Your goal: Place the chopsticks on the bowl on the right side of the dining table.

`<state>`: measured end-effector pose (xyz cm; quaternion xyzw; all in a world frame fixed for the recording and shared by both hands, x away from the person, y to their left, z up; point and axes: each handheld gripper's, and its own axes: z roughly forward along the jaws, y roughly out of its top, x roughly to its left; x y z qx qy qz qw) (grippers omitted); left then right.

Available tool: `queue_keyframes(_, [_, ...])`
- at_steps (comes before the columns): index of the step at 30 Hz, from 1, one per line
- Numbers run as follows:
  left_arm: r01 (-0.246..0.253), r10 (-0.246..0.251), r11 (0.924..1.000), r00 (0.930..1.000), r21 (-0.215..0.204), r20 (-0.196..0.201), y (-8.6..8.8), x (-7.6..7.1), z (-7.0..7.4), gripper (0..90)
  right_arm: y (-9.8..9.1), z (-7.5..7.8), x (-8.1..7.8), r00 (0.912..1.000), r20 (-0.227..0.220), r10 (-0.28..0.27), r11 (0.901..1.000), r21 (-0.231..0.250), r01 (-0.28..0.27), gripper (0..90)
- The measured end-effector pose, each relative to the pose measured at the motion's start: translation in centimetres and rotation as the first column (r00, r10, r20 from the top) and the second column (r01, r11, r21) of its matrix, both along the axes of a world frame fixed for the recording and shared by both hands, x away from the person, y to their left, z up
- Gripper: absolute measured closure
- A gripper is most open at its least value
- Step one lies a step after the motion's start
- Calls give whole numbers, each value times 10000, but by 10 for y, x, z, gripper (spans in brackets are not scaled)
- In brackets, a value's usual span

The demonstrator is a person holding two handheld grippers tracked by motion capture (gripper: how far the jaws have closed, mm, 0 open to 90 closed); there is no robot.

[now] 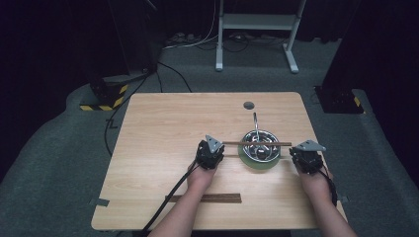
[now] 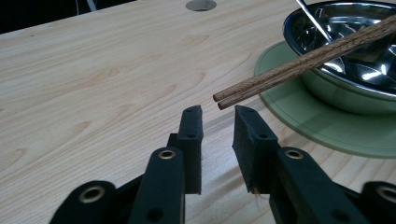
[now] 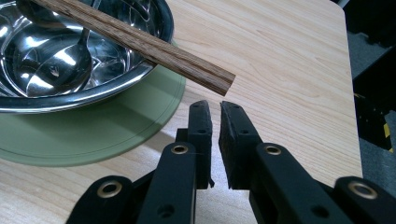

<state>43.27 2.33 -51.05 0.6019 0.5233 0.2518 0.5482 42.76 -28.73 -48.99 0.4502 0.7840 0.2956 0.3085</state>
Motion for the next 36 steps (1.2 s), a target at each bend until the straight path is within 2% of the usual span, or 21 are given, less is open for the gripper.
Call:
queue_keyframes(2, [84, -84, 9999, 10000, 120, -22, 1, -1, 0, 753, 0, 0, 0, 10000, 8, 7, 10000, -24, -7, 824])
queue_keyframes(8, [151, -151, 9999, 9999, 10, 59, -1, -1, -1, 777, -1, -3, 0, 10000, -3, -54, 10000, 29, 54, 826])
queue_keyframes(9, [255, -254, 9994, 9997, 229, -19, 0, -2, -1, 779, -2, -4, 0, 10000, -53, -53, 10000, 49, 53, 826])
queue_keyframes(10, [195, -195, 9998, 9998, 106, 9, -1, -1, -1, 782, -3, -5, -1, 9999, -113, -104, 9999, 82, 104, 826])
queue_keyframes(11, [246, -246, 9995, 9997, 189, -15, -1, -2, -1, 783, -4, -6, 0, 9999, -75, -108, 9999, 68, 108, 826])
queue_keyframes(16, [229, -229, 9997, 9997, 23, 48, -3, -1, -1, 786, -6, -7, -1, 9999, -91, -112, 9999, 37, 113, 826])
queue_keyframes(17, [165, -164, 9998, 9998, -127, 81, -4, -1, -1, 785, -7, -7, -1, 9999, -56, -97, 10000, 20, 97, 826])
queue_keyframes(18, [269, -269, 9995, 9996, 140, -9, -2, -1, 0, 782, -7, -7, -1, 9999, -53, -110, 9999, 53, 110, 826])
queue_keyframes(19, [287, -287, 9995, 9996, 130, -36, -1, -1, 0, 775, -6, -7, -1, 9998, -134, -171, 9998, 131, 173, 825])
queue_keyframes(20, [237, -237, 9997, 9997, 19, 7, -2, -1, -1, 765, -7, -7, -1, 9999, -27, -99, 10000, 5, 99, 825])
queue_keyframes(22, [234, -233, 9995, 9997, 199, -71, 0, -2, 0, 707, -7, -7, -2, 9999, -76, -127, 9999, 35, 127, 824])
queue_keyframes(23, [180, -180, 9998, 9998, 119, -18, 2, -3, 0, 666, -7, -6, -4, 10000, -21, -60, 10000, 51, 60, 821])
queue_keyframes(25, [155, -154, 9997, 9999, 165, -41, 11, -6, 2, 626, -5, -5, -9, 10000, -42, -60, 9998, 177, 61, 814])
queue_keyframes(26, [2, -2, 10000, 10000, -74, -34, 17, -8, 3, 598, -5, -5, -11, 10000, -37, -22, 9999, 158, 22, 803])
queue_keyframes(28, [37, -36, 10000, 10000, 93, -87, 32, -12, 5, 539, -3, -4, -18, 9999, -63, 111, 9992, 378, -109, 776])
queue_keyframes(29, [15, -12, 9998, 9999, 215, -139, 41, -14, 6, 518, -2, -4, -21, 9998, -76, 209, 9987, 463, -205, 759])
queue_keyframes(32, [-197, 201, 9996, 9995, 194, -232, 69, -22, 8, 463, 4, -6, -33, 9986, -234, 466, 9954, 854, -444, 695])
queue_keyframes(36, [-401, 414, 9989, 9976, 251, -560, 113, -38, 7, 407, 12, -15, -45, 9941, -792, 743, 9848, 1630, -607, 587])
